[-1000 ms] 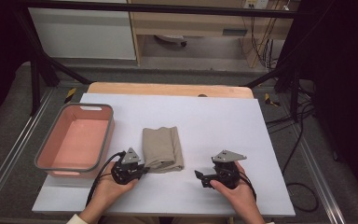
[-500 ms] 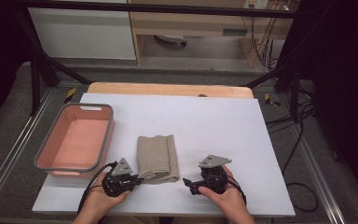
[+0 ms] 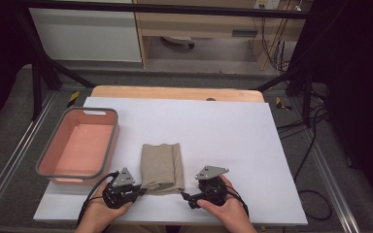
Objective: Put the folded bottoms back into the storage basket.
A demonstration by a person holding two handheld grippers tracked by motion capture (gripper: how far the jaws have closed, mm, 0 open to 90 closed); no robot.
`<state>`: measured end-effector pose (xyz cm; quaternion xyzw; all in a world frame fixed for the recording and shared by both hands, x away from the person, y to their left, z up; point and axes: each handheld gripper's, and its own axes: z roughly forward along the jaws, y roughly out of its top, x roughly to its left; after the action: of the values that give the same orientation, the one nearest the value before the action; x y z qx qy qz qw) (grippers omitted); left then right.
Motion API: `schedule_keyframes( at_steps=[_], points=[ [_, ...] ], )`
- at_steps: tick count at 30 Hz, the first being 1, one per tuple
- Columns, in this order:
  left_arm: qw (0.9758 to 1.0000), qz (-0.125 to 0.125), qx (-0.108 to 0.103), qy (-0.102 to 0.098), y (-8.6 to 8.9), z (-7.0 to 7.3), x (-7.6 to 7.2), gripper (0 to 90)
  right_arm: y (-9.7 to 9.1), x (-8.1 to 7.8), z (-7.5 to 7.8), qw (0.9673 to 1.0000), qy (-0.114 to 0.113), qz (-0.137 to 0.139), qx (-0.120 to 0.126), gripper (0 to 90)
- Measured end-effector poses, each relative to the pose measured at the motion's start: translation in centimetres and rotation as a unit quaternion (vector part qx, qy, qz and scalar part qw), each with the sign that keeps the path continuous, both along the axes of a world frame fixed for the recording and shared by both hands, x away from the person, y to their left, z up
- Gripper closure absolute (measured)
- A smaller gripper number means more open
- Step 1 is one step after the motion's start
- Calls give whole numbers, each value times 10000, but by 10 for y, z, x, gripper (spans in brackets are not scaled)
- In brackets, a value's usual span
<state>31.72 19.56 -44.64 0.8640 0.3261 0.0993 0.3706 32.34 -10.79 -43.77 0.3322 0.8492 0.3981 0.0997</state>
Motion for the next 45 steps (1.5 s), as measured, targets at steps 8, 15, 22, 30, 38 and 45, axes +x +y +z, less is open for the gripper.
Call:
schedule_keyframes(
  at_steps=[8,15,22,30,38,45],
  points=[
    [9999,73,-58,-105,1,0,-4,730,7,-1,-2,9999,23,105,-41,188],
    [9992,150,-196,-311,1,4,-11,553,11,-1,-4,9999,80,135,-37,201],
    [9981,280,-299,-457,0,9,-13,454,19,-1,-7,9996,114,234,-128,229],
    [9968,417,-385,-559,0,11,-10,410,29,1,-11,9991,146,346,-204,299],
    [9951,613,-472,-623,4,13,-8,389,35,5,-15,9992,80,318,-209,400],
    [9938,697,-523,-686,5,15,-6,385,39,9,-15,9994,-97,223,-242,651]
  ],
)
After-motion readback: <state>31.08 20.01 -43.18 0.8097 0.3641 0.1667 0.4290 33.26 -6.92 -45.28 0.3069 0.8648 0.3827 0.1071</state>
